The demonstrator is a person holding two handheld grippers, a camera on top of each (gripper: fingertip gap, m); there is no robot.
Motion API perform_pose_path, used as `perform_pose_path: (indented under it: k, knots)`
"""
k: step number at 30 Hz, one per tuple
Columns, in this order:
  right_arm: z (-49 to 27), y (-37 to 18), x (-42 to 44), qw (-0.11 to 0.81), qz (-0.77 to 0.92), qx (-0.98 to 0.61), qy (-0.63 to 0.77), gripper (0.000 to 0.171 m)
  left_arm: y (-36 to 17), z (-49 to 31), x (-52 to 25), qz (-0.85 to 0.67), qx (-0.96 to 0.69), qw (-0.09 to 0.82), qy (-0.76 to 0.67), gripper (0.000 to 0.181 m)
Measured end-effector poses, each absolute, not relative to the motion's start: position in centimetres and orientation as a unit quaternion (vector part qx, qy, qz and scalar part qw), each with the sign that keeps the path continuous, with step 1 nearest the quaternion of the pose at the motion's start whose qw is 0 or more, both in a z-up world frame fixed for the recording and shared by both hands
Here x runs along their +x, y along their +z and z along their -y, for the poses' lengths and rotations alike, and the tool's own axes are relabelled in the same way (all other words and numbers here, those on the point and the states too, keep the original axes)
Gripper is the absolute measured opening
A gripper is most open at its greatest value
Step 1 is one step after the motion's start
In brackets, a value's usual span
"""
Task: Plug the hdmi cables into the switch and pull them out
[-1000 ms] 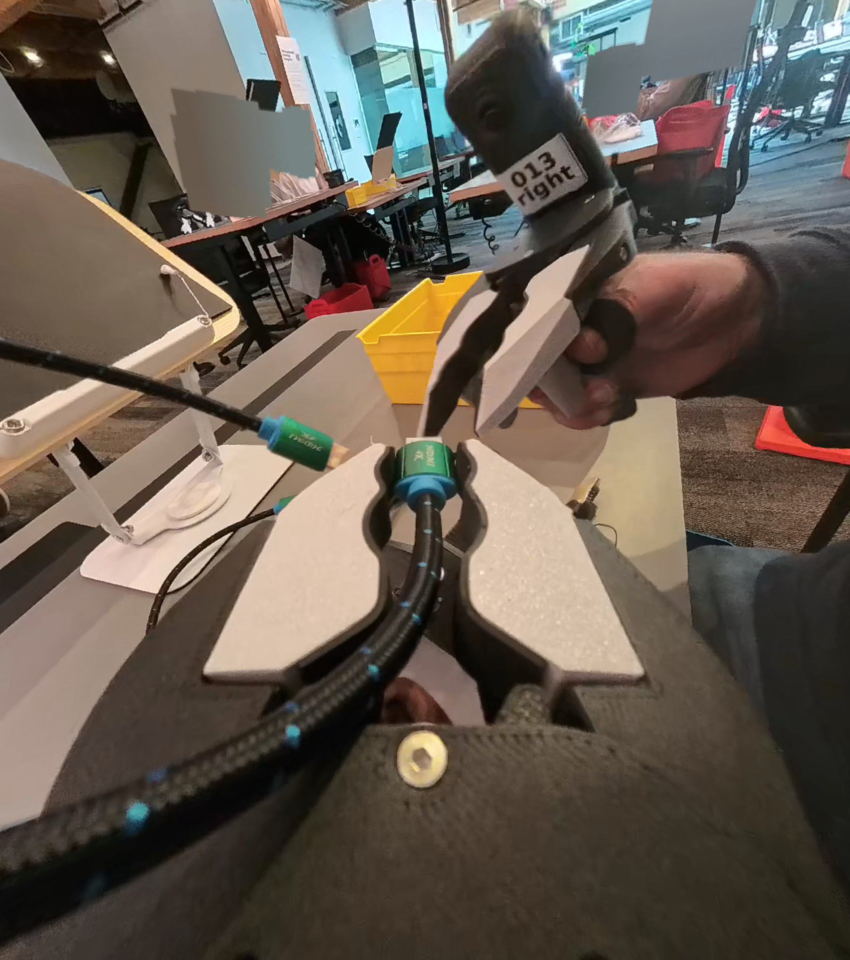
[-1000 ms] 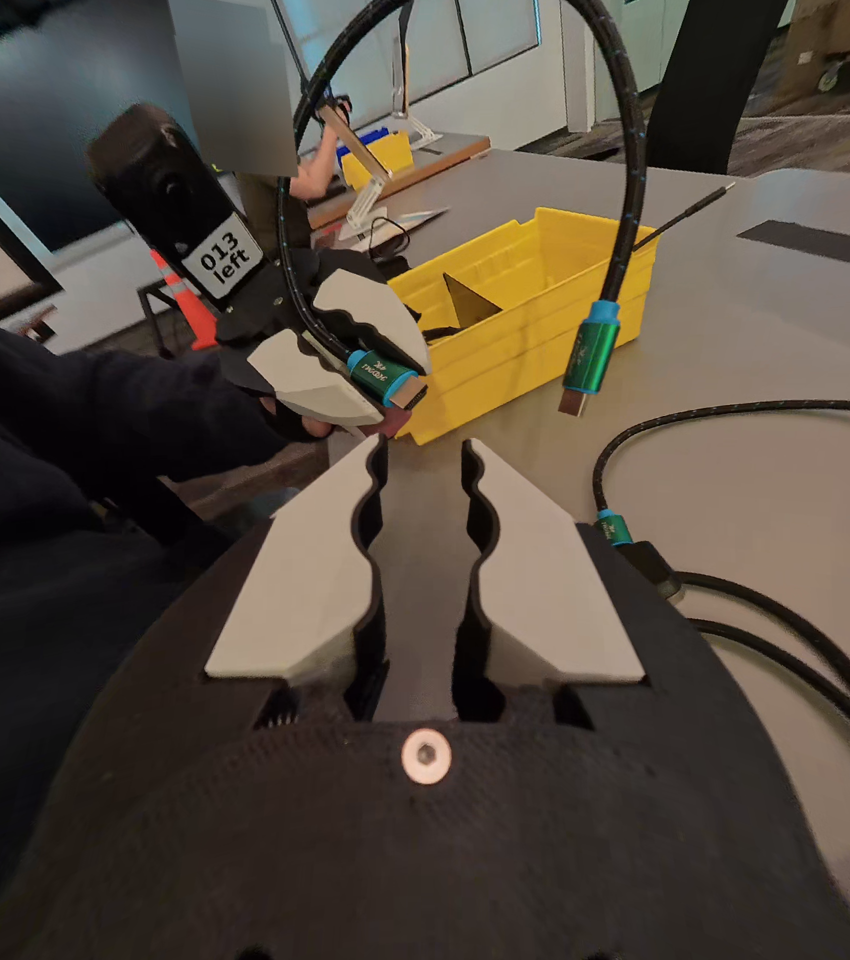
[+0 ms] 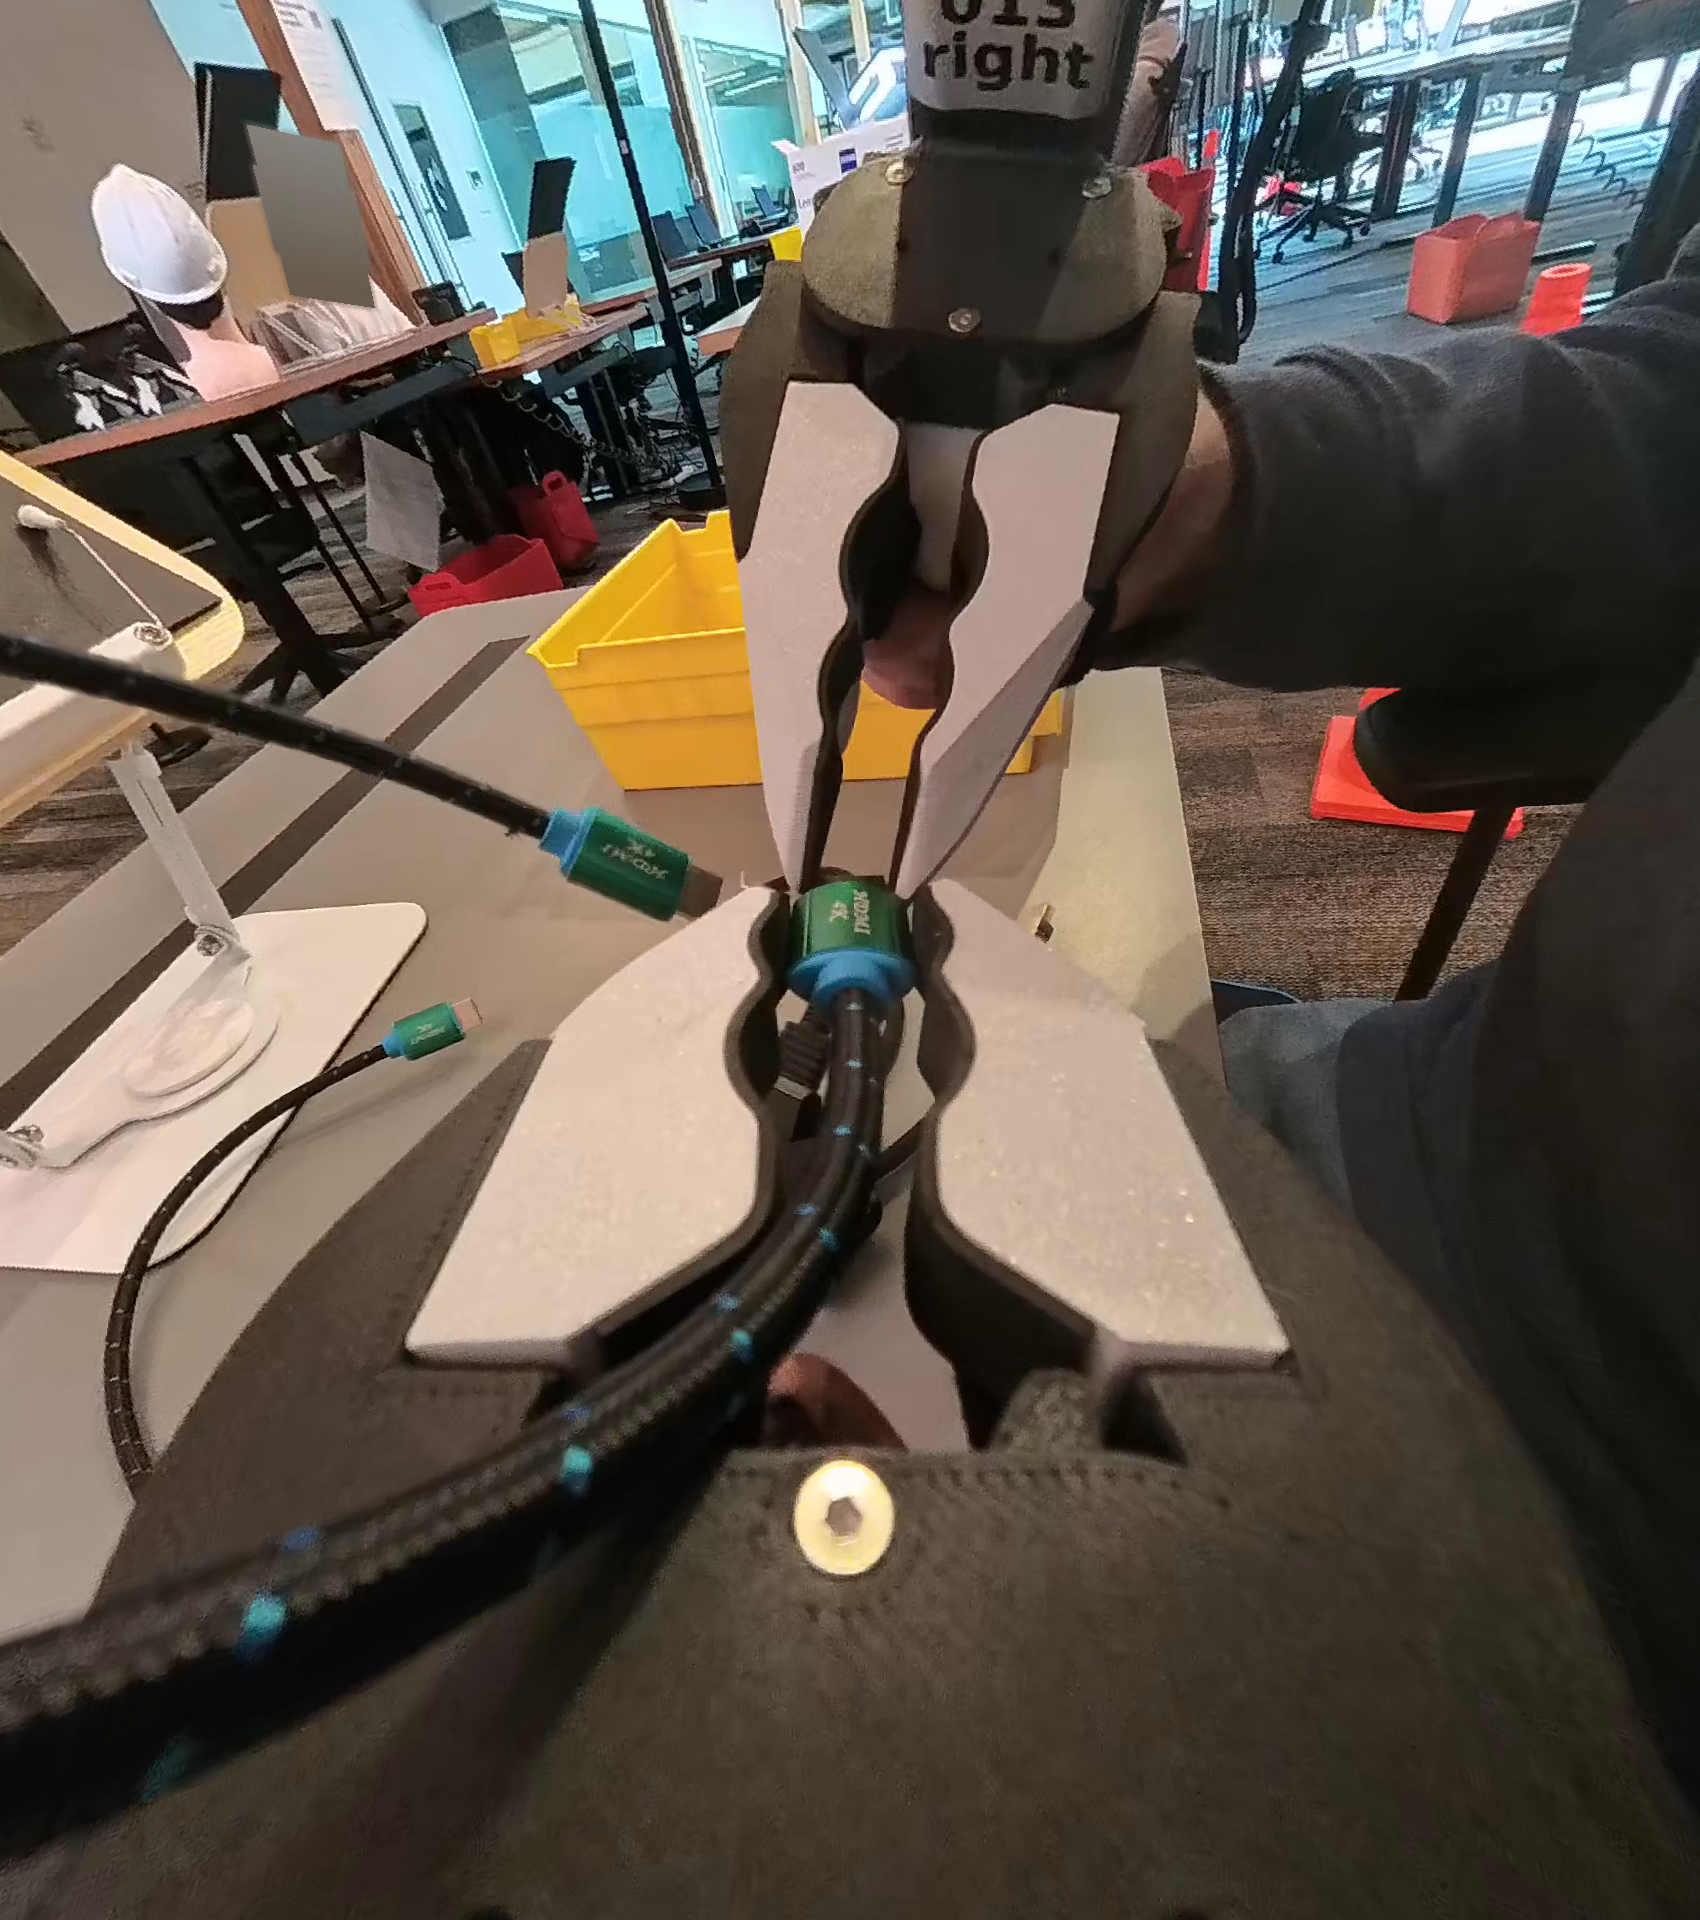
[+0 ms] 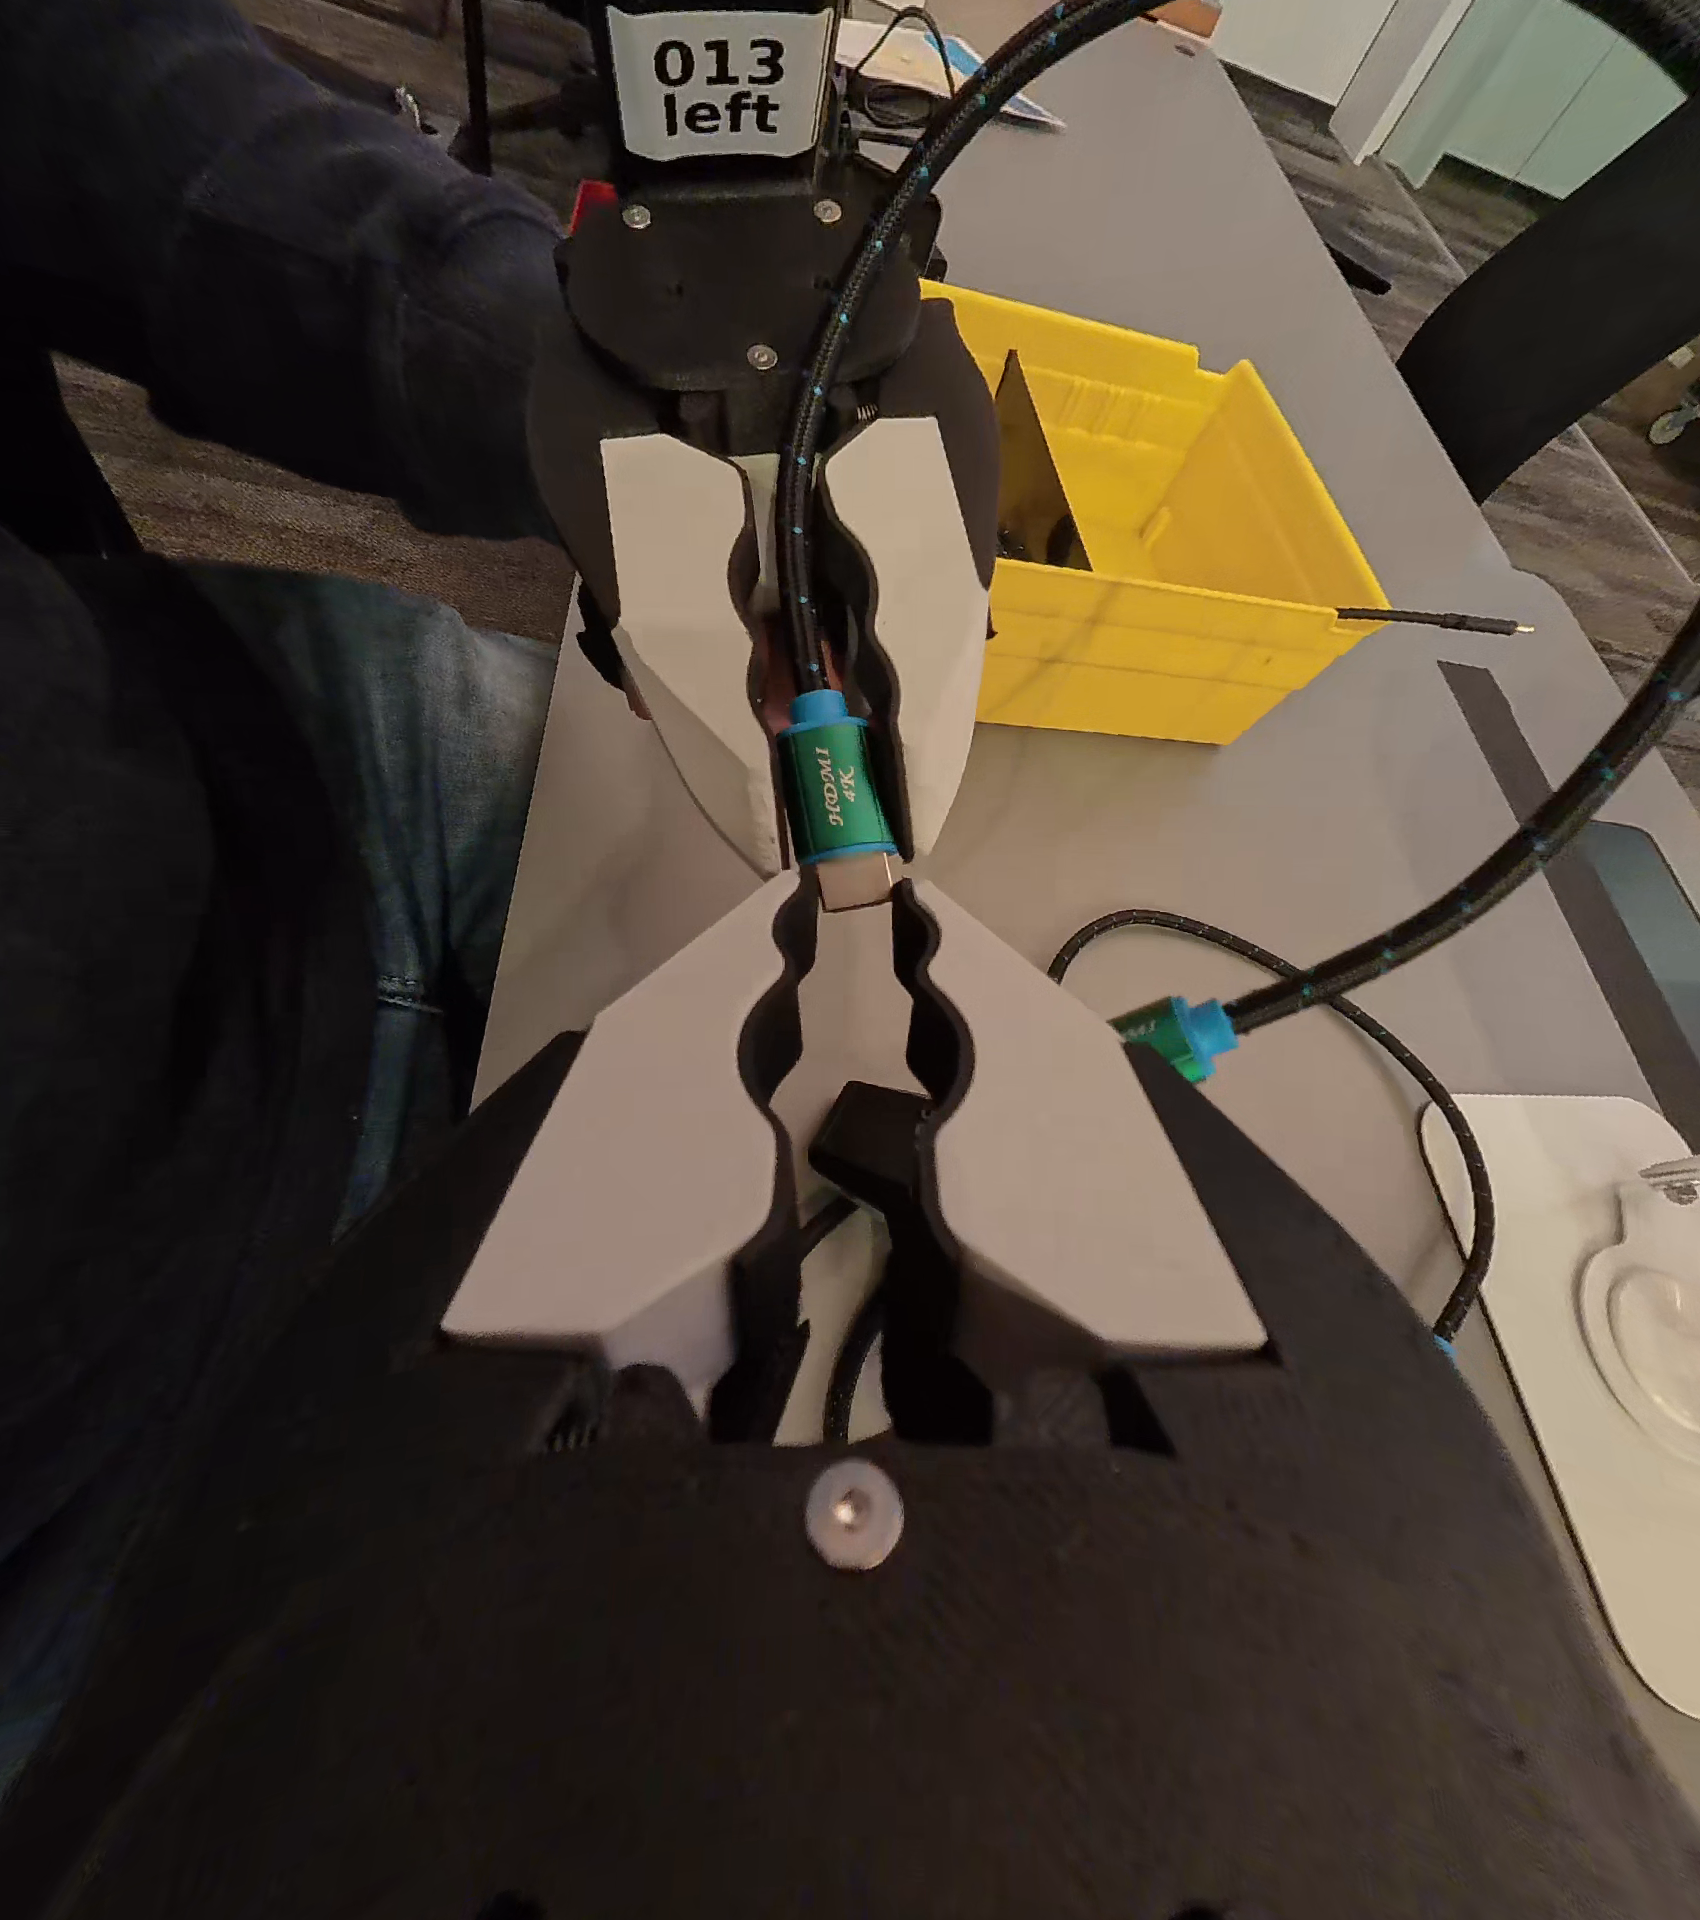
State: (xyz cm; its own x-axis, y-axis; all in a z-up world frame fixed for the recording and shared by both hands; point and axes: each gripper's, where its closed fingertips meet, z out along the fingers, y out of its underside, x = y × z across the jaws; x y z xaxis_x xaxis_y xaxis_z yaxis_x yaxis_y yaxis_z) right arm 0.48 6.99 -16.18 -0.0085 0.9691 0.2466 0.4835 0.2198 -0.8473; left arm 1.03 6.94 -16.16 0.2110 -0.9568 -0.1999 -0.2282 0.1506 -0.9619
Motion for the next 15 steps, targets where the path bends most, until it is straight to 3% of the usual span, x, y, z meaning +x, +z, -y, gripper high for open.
perform_pose_path:
  k: [15]
  knots:
    - [-6.92, -16.01, 0.74, 0.437, 0.640, -0.558, 0.298, 0.012, -15.93, -6.89, 1.26, -0.518, -0.564, 0.538, -0.353, 0.022]
